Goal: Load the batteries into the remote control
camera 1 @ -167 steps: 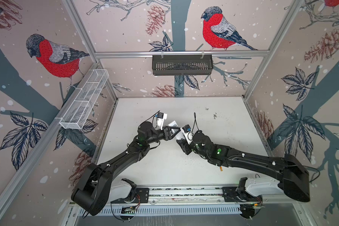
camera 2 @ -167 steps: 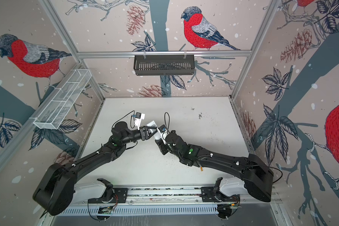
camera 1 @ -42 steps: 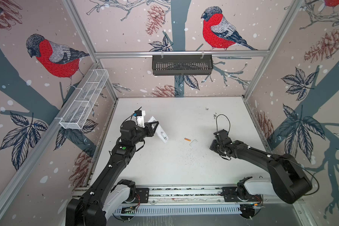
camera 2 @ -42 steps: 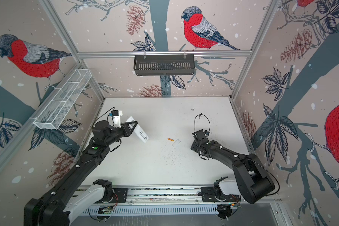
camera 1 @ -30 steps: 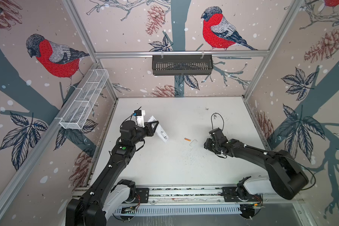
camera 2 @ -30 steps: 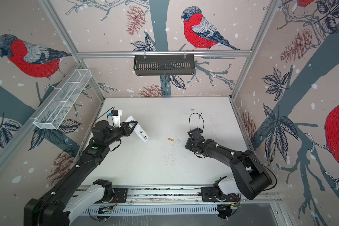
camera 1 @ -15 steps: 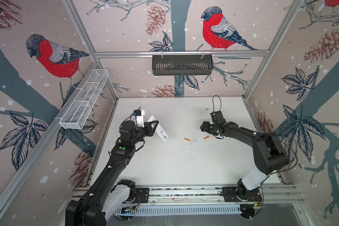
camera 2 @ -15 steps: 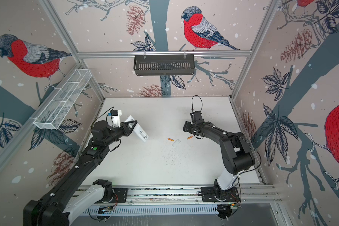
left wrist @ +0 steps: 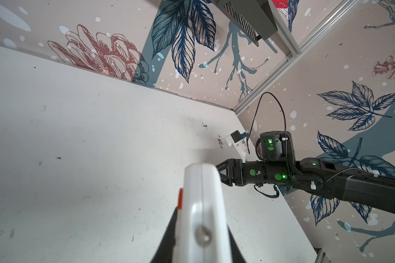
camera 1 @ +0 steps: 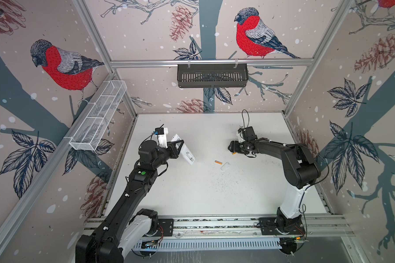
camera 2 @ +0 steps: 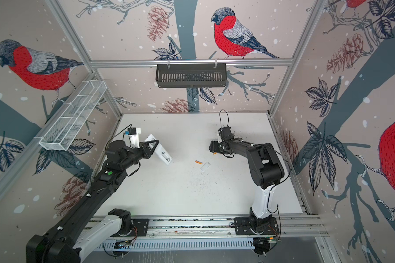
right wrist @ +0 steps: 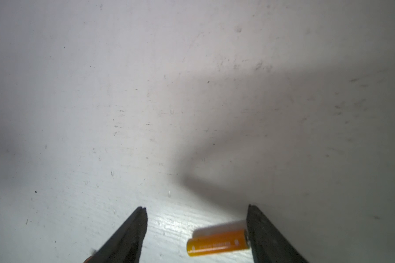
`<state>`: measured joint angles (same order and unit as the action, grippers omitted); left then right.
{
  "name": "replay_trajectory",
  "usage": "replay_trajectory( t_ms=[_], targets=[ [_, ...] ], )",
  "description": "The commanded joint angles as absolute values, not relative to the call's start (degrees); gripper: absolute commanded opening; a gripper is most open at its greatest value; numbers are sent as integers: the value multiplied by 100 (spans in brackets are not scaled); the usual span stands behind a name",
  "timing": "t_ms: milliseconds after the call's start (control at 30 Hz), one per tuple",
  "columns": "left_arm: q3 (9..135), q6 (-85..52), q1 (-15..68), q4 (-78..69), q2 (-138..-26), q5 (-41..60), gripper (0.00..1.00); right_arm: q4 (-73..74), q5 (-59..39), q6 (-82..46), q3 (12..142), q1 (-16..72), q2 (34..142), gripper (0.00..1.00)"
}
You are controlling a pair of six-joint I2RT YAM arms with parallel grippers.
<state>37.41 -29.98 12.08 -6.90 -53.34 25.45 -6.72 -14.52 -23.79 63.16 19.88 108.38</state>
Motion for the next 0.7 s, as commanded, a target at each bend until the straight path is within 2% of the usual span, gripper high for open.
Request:
replay_trajectory(
  t_ms=[0,300,667],
  targets=[
    [3786,-2963,1180,-860,-5377,2587,10,-1110,-1661,-2256,6145,2041,10763,71],
    [3764,-2989,1186,-873,-5381,2612,10,-1066,-1863,-2070,6126,2206,10617,70],
    [3743,-2988,1178,-870,-5353,2607,10,-1544,-1588,-1613,6578,2558,10963,67]
  ],
)
